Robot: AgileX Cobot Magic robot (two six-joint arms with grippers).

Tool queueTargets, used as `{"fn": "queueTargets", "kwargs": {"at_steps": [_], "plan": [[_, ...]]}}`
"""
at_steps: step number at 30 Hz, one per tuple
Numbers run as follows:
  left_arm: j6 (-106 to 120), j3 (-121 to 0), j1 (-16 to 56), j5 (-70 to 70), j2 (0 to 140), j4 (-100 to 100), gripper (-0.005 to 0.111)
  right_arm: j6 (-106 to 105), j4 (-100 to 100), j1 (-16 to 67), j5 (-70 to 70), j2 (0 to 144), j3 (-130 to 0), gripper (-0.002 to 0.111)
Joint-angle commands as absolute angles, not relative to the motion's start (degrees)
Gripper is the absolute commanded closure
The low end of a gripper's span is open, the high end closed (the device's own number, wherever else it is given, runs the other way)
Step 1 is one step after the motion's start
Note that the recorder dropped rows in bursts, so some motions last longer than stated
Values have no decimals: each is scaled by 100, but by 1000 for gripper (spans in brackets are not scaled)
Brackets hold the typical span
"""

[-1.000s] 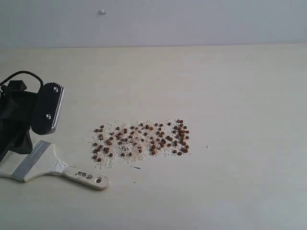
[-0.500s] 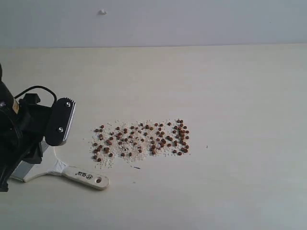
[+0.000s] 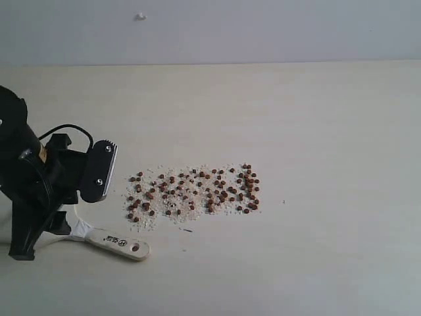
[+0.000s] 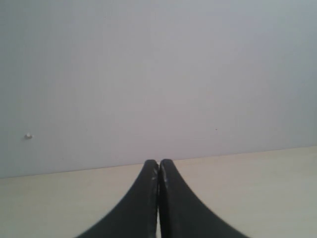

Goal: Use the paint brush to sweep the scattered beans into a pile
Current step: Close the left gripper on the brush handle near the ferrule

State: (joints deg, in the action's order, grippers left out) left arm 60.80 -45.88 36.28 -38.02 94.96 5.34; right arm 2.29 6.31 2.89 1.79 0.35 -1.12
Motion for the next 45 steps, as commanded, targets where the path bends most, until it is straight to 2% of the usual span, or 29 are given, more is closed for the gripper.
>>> {"fn": "queueTargets", "kwargs": {"at_steps": [1,8,14,45], "plan": [[6078,-4584,3678,-3698,9623,471,58,222,615,302,101,0,-94,108],[6104,-4584,3726,-3688,9824,471,58,222,615,302,101,0,-94,108],[6134,-4584,4075,-3408,9939,523,58,222,615,302,101,0,-94,108],[5977,-4465,4064,-3192,10415,989,58,222,615,302,101,0,-94,108]]}}
